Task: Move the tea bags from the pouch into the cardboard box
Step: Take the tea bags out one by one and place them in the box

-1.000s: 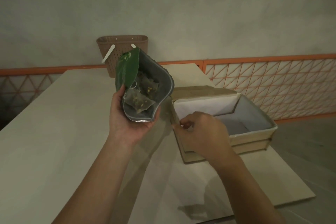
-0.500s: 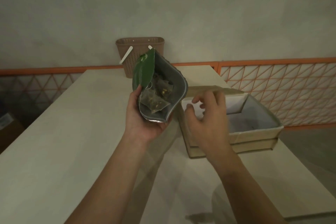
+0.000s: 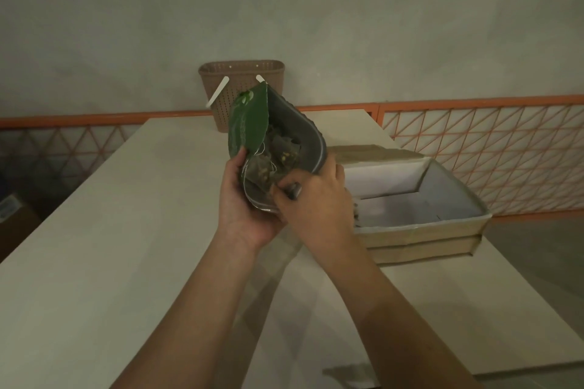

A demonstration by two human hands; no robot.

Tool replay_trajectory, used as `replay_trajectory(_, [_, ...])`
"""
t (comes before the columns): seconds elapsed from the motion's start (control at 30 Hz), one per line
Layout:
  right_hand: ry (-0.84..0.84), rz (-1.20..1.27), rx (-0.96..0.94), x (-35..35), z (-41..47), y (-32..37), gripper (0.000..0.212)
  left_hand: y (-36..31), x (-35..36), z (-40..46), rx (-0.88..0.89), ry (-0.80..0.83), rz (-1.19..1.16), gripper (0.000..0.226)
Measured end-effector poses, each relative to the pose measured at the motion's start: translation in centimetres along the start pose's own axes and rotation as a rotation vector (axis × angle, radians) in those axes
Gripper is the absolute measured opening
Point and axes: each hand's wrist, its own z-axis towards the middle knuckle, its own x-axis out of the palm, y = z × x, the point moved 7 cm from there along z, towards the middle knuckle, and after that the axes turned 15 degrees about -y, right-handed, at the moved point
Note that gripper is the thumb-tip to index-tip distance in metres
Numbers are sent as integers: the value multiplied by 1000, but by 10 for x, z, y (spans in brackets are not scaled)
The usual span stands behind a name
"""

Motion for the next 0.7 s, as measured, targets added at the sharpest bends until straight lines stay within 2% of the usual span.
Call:
replay_trajectory(0.13, [-49,207,38,-10,3,-11,7,-1,2,2,1,13,-17,58])
replay_trajectory(0.3, [-163,569,94,-47,12,-26,11,-2,8,5,1,17,-58,58])
replay_trajectory(0.57, [-267,949,309,-94,26,-58,10,6,11,7,-35,12,-88,55])
replay_trajectory(0.7, [-316,1071,300,-109,27,-54,12,8,14,7,-33,20,-94,58])
